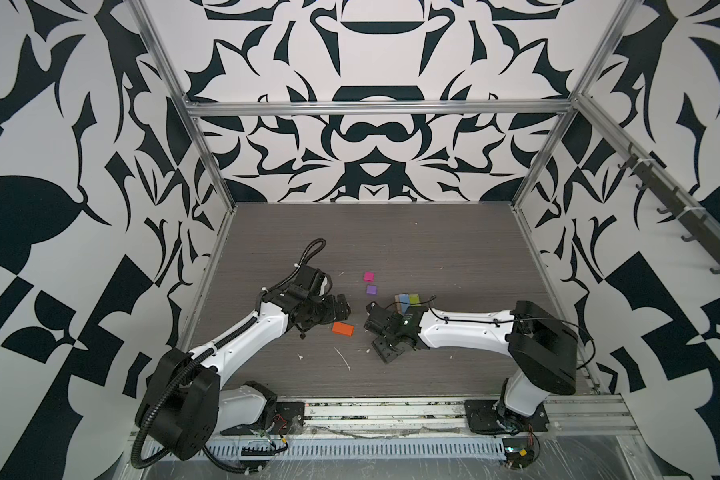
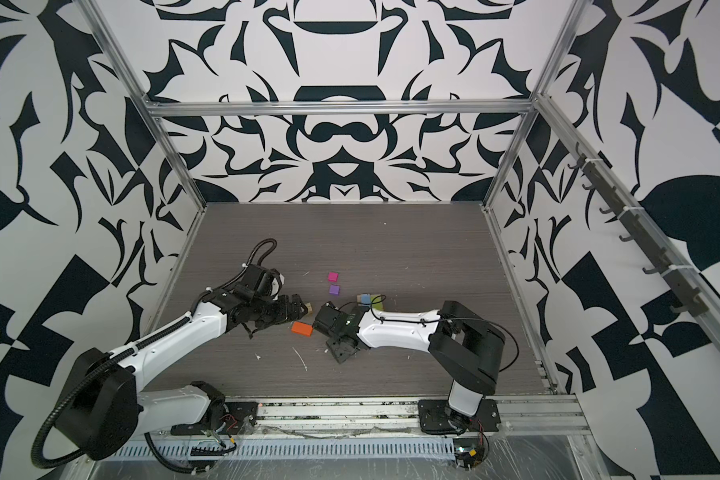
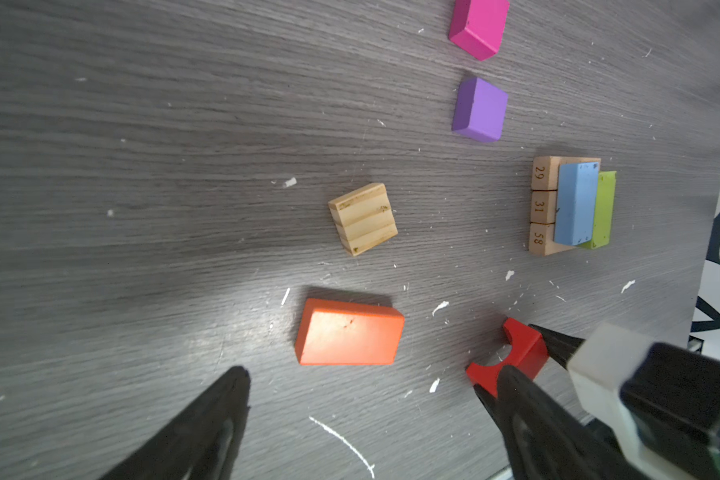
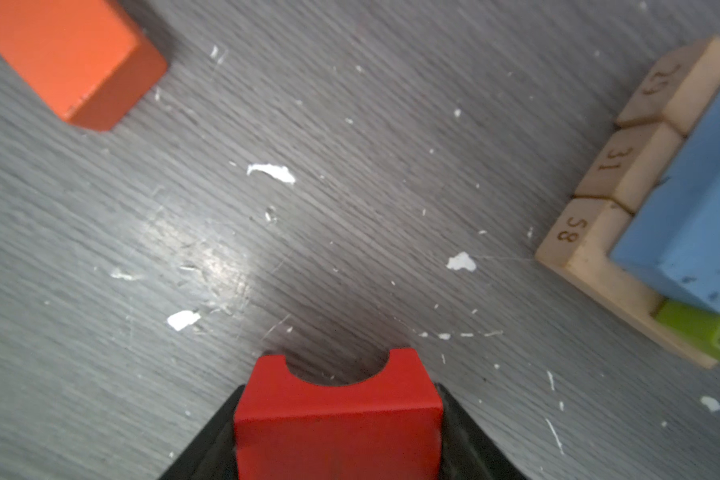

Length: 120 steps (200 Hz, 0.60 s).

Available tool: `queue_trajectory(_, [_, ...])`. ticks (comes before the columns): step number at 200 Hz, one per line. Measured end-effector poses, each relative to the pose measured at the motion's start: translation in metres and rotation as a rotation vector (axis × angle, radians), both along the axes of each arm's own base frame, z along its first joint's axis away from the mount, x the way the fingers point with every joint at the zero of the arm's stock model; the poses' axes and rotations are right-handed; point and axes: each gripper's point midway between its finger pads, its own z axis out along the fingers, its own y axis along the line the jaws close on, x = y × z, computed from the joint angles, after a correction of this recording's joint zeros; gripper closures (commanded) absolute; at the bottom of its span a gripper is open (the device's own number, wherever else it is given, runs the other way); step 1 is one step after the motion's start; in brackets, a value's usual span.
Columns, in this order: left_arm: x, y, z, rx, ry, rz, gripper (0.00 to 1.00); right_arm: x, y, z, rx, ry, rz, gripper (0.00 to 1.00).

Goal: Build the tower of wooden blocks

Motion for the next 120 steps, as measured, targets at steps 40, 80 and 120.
queue_trajectory(40, [0.002,-0.001,0.0,-0.004,-0.005,0.0,0.05,0.006,-0.006,0.015,-0.004,-0.039,-0.065,0.37])
queue_trajectory(80, [0.002,-0.001,0.0,-0.003,-0.006,0.0,0.04,0.022,-0.005,0.045,0.044,-0.076,-0.152,0.38])
queue_trajectory(120, [0.002,-0.001,0.001,-0.006,-0.007,0.003,0.04,0.042,-0.02,0.059,0.072,-0.081,-0.262,0.38])
